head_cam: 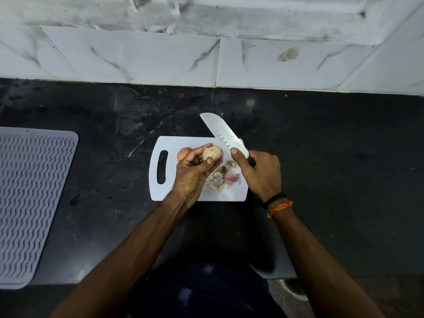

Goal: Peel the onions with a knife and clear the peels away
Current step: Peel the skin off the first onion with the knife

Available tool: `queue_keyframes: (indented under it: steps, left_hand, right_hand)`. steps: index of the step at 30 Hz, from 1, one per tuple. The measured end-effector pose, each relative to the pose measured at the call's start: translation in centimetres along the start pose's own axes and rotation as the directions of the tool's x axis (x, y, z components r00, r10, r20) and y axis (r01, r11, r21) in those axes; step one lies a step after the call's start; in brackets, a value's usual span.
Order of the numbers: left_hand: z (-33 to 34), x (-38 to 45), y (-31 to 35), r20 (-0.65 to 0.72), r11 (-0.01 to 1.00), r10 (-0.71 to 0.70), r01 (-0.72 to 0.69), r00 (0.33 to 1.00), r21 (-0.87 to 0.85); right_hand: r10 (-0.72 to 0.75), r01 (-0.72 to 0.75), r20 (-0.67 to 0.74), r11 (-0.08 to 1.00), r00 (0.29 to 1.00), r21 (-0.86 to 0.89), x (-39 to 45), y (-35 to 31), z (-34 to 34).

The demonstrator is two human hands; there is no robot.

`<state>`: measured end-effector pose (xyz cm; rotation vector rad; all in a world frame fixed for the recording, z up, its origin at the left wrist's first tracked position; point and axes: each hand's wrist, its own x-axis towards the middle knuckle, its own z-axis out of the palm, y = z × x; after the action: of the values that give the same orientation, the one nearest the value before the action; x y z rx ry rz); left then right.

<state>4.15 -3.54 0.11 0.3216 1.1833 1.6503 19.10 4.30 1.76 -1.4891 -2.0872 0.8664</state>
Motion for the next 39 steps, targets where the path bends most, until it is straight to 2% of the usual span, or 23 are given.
queue_keyframes:
  steps: [6, 9, 14, 17, 21, 33, 36, 39]
  left_hand:
    - [-0.2, 0.1, -0.1, -0.030, 0.999, 0.038, -0.037, 0.999, 0.012]
    - [-0.3, 0.2, 0.0, 0.001, 0.999, 0.029, -0.029, 1.000, -0.015]
    - [-0.1, 0.1, 0.1, 0.037, 0.998, 0.047, -0.045, 0.998, -0.040]
    - [-0.1, 0.1, 0.1, -0.011, 0.999, 0.020, -0.021, 1.000, -0.050]
    - [-0.1, -0.2, 0.2, 0.015, 0.999, 0.015, -0.014, 1.000, -0.052]
    - [0.1, 0.4, -0.3, 0.020, 0.995, 0.088, -0.089, 0.996, 0.051]
    - [0.1, 0.5, -0.6, -0.004, 0.995, 0.069, -0.068, 0.998, 0.068]
    - [0.1, 1.0, -0.7, -0.057, 0.999, 0.017, -0.015, 0.998, 0.028]
  right_hand:
    - [-0.067, 0.067, 0.002, 0.994, 0.998, -0.087, -0.5, -0.3, 0.4]
    - [-0.124, 0.125, 0.015, 0.987, 0.992, -0.106, -0.8, -0.5, 0.4]
    - [-0.046, 0.046, -0.034, 0.999, 0.998, -0.020, -0.2, -0.3, 0.4]
    - [-0.078, 0.076, -0.027, 0.994, 0.997, -0.074, -0.3, -0.3, 0.6]
    - [-0.101, 0.097, -0.028, 0.987, 0.994, -0.132, -0.6, -0.3, 0.7]
    - [-0.074, 0.041, -0.121, 0.966, 0.990, -0.257, -0.4, -1.1, 1.1]
    - [-0.084, 0.064, -0.087, 0.976, 0.993, -0.210, -0.2, -0.8, 0.9]
    - [-0.106, 0.103, -0.042, 0.992, 0.993, -0.072, -0.6, -1.2, 0.6]
